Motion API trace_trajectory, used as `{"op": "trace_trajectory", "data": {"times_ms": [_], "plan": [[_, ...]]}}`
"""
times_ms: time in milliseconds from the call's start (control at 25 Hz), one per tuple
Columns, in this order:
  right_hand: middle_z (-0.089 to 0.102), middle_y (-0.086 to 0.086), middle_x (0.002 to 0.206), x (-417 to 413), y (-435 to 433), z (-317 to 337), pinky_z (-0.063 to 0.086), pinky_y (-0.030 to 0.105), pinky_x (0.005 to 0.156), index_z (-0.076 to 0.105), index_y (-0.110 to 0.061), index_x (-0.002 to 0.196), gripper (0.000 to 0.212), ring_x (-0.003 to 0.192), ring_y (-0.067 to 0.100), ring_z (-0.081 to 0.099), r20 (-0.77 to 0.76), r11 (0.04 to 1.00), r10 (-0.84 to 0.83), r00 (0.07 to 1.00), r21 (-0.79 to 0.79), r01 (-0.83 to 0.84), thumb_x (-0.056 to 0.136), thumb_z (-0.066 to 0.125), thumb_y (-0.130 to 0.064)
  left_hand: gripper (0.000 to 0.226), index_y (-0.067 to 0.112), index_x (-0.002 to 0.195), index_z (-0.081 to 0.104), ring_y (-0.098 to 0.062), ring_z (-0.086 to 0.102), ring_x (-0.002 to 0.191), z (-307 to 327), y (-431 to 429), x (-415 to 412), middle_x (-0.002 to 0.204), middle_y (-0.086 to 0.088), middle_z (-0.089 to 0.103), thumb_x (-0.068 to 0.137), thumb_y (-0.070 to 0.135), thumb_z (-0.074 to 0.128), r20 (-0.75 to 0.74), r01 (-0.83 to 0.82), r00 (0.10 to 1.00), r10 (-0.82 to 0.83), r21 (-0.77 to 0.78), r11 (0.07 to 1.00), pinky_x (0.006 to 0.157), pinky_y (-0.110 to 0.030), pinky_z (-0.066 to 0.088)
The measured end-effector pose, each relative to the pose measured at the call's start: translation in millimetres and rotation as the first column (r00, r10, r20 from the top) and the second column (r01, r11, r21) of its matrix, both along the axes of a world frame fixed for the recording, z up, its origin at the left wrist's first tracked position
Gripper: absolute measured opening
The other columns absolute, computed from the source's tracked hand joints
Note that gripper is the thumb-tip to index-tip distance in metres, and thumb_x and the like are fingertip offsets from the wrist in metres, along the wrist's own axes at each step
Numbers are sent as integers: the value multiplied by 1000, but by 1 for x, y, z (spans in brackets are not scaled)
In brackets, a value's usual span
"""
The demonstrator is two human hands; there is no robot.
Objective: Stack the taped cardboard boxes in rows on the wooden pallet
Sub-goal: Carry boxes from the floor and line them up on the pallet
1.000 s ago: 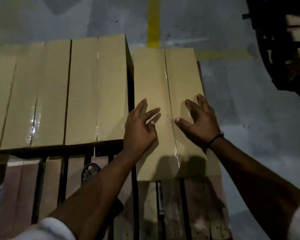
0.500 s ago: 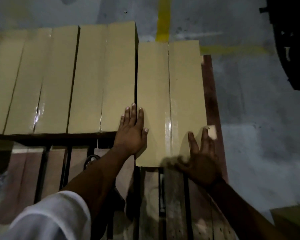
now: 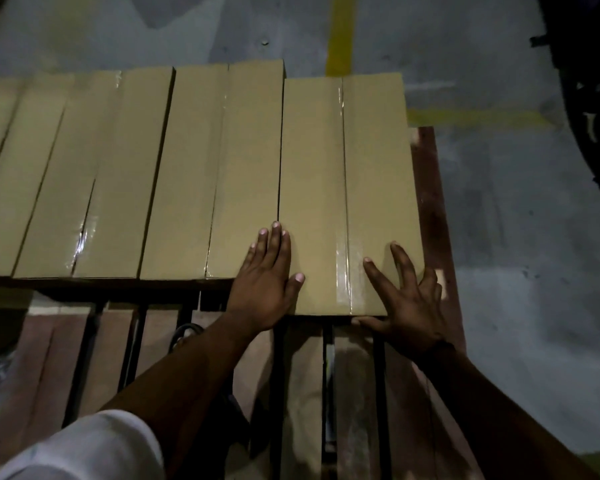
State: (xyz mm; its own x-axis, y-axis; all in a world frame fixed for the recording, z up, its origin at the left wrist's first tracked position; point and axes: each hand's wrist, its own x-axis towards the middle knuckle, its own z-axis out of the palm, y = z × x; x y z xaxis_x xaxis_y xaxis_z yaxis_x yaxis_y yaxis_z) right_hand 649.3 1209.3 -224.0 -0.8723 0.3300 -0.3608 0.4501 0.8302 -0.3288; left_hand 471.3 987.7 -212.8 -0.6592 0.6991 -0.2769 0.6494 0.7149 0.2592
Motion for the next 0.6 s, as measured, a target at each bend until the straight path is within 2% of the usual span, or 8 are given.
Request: {"op": "trace_trajectory", "data": {"times_ms": [40, 120, 240, 320, 400, 600], "plan": [[-34, -12, 164, -10, 4, 0, 12, 69, 119, 1, -56, 158, 110, 149, 52, -5, 9, 1000, -11, 1000, -1, 11, 74, 69, -78, 83, 16, 162, -13, -20, -25, 154, 0, 0, 0, 168, -4, -25, 99, 64, 12, 2, 3, 1000, -3, 0, 1000, 127, -36, -7], [-33, -13, 164, -26, 13, -2, 14, 67, 120, 1, -58, 157, 111, 149, 53, -2, -10, 1000, -12, 1000, 25, 12, 72, 69, -79, 90, 15, 162, -16, -19, -27, 154, 3, -1, -1, 167, -3, -28, 98, 70, 16, 4, 10, 1000, -10, -14, 1000, 127, -35, -8], [-30, -12, 166, -35, 19, -4, 18, 66, 120, 3, -57, 157, 112, 147, 54, 3, -22, 999, -15, 1000, 41, 16, 71, 70, -80, 113, 15, 160, -20, -20, -28, 153, 7, -2, -7, 166, -3, -32, 89, 83, 34, -6, 54, 999, -54, -80, 995, 126, -34, -9], [-30, -12, 166, -37, 19, -4, 17, 65, 120, 4, -57, 157, 113, 148, 53, 0, -19, 999, -20, 1000, 45, 20, 70, 71, -79, 118, 16, 160, -23, -21, -27, 153, 8, -5, -11, 165, -3, -34, 89, 75, 52, -10, 84, 996, -85, -116, 990, 127, -34, -5], [-30, -12, 165, -40, 20, -3, 17, 65, 120, 5, -57, 157, 113, 148, 53, -2, -3, 999, -33, 999, 31, 33, 69, 73, -78, 115, 17, 161, -20, -21, -22, 155, 8, -7, -15, 166, -2, -31, 92, 60, 62, -28, 89, 995, -93, -116, 989, 128, -33, 0], [-22, -9, 168, -54, 28, -2, 19, 68, 118, 12, -55, 158, 111, 147, 55, 3, -11, 999, -38, 999, 32, 39, 68, 73, -78, 96, 17, 164, -7, -16, -11, 156, 8, -6, -19, 169, 0, -17, 99, 40, 62, -63, 80, 994, -84, -65, 995, 126, -29, 6]]}}
